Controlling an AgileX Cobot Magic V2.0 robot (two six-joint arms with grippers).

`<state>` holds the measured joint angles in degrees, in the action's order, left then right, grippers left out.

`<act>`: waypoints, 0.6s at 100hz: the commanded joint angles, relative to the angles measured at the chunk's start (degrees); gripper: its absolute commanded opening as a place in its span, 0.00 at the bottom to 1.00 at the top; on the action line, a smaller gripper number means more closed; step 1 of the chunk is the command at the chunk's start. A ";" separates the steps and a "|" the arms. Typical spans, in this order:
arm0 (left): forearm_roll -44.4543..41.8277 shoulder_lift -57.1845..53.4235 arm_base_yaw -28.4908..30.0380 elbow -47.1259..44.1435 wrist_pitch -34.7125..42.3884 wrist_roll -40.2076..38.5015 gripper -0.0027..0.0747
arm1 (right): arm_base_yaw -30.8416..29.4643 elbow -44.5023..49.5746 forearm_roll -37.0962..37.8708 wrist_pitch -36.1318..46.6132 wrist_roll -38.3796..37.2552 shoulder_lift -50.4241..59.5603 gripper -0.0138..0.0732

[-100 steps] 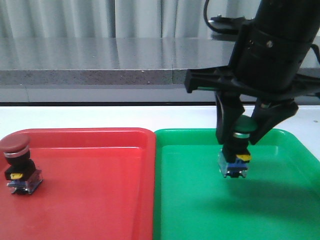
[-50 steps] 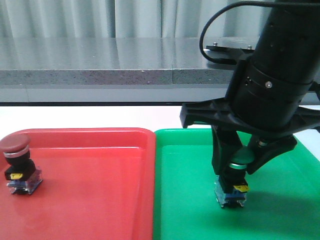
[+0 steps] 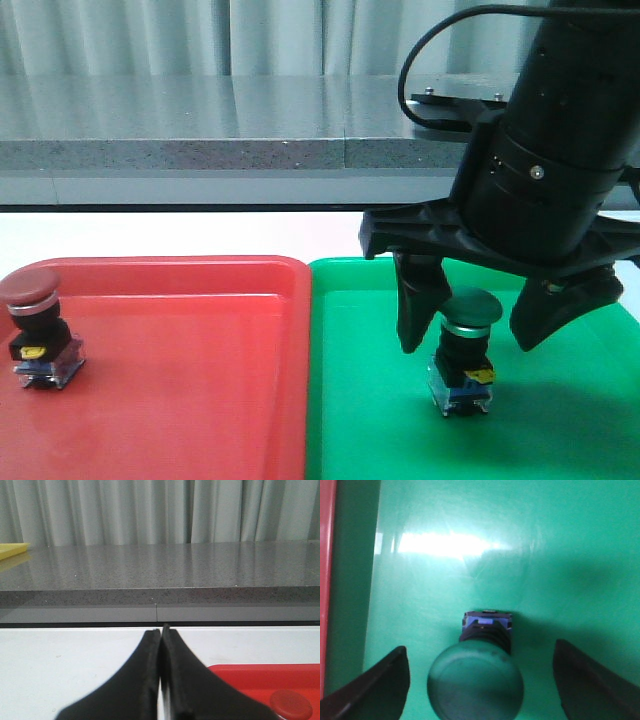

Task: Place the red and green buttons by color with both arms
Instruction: 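Open the right gripper and raise it away from the button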

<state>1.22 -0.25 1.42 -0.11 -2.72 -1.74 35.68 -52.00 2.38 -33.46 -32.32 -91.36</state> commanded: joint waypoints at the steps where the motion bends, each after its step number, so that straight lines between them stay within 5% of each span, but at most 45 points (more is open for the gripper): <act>1: 0.50 -1.84 -0.13 -0.61 4.56 -0.63 0.01 | -0.09 -1.09 0.60 2.02 0.25 2.22 0.86; 49: 0.50 -1.84 -0.13 -0.61 4.56 -0.63 0.01 | -10.09 -1.20 -5.31 3.80 16.29 15.45 0.85; 60: 0.50 -1.84 -0.13 -0.61 4.56 -0.63 0.01 | -13.99 -1.20 -5.44 3.27 19.68 17.86 0.77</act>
<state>1.22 -0.25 1.42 -0.11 -2.72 -1.74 24.37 -52.00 -2.71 -31.99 -15.81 -77.04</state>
